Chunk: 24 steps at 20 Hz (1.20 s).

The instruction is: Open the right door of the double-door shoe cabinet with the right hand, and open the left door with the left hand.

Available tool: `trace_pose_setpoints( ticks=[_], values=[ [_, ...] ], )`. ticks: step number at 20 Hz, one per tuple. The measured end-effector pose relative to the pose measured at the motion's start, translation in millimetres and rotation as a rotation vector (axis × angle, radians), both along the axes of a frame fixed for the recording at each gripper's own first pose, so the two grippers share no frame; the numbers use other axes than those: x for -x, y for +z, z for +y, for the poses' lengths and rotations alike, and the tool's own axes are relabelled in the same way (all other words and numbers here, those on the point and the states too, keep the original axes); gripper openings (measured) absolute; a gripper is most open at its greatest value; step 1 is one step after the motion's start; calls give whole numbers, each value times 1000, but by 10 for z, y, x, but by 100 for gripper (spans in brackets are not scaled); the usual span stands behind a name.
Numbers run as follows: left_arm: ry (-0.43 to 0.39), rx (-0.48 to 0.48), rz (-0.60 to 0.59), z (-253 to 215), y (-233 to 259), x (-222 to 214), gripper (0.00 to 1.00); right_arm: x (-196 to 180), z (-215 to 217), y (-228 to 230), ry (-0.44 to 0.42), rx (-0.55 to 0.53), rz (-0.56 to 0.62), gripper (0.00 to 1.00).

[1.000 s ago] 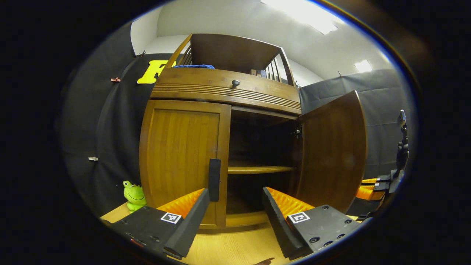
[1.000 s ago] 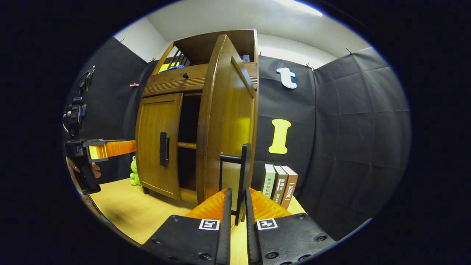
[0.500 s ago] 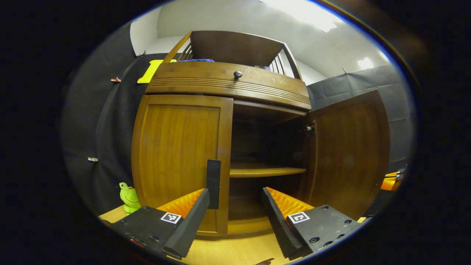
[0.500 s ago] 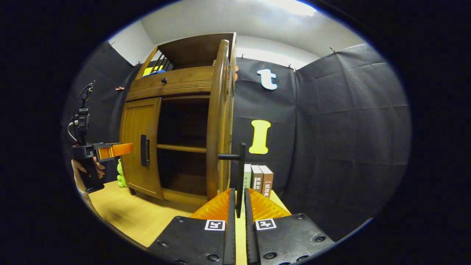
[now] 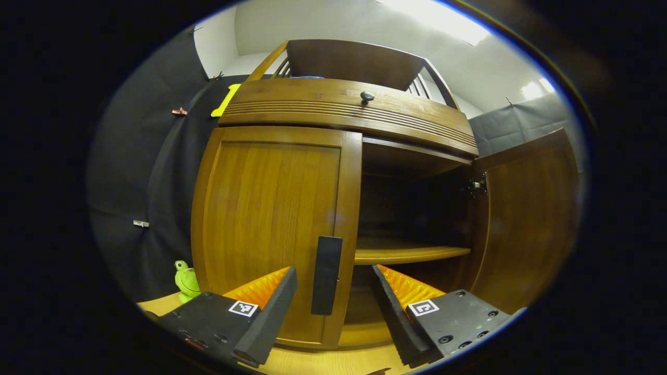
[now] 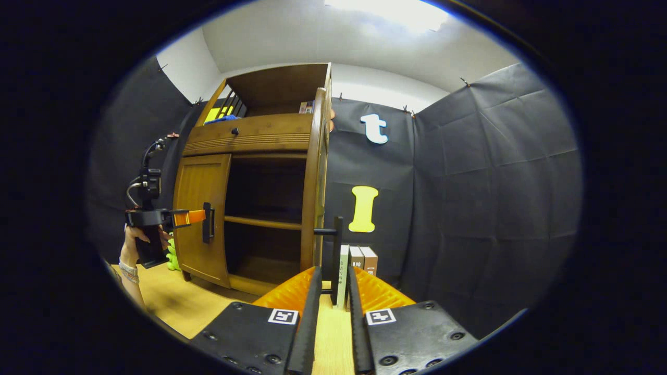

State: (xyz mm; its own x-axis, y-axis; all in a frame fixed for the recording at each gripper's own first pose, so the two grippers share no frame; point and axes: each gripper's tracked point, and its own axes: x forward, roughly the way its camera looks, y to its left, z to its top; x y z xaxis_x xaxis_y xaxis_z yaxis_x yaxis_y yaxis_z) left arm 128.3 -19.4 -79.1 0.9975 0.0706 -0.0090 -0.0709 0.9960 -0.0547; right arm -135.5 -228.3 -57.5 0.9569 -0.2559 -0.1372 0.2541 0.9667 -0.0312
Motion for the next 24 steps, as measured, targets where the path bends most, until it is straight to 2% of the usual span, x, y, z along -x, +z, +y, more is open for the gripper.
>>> trace_pose_setpoints(
  ticks=[3,5,8,10,12,13,18,20,21,24],
  values=[
    [17,-4,17,41,-50,-160,89,24,14,13,16,3,-16,93],
    [32,-40,18,56,-91,-279,89,37,-9,-29,12,28,-3,99],
    [45,-79,32,68,-201,-434,88,22,-24,-23,5,83,-2,97],
    [43,-70,53,49,-286,-521,88,11,-69,8,-15,110,-13,99],
    [64,-74,62,114,-332,-582,86,16,-112,100,-30,143,-49,94],
    [75,-76,65,158,-358,-594,84,22,-137,144,-41,149,-64,96],
    [38,-47,110,159,-495,-662,68,49,-187,176,-58,115,-94,96],
    [23,-35,97,138,-467,-696,55,71,-229,173,-76,132,-91,96],
    [18,-29,101,129,-463,-698,55,72,-250,160,-85,132,-85,96],
    [15,-44,92,150,-462,-683,40,97,-233,145,-91,109,-67,95]
  ],
)
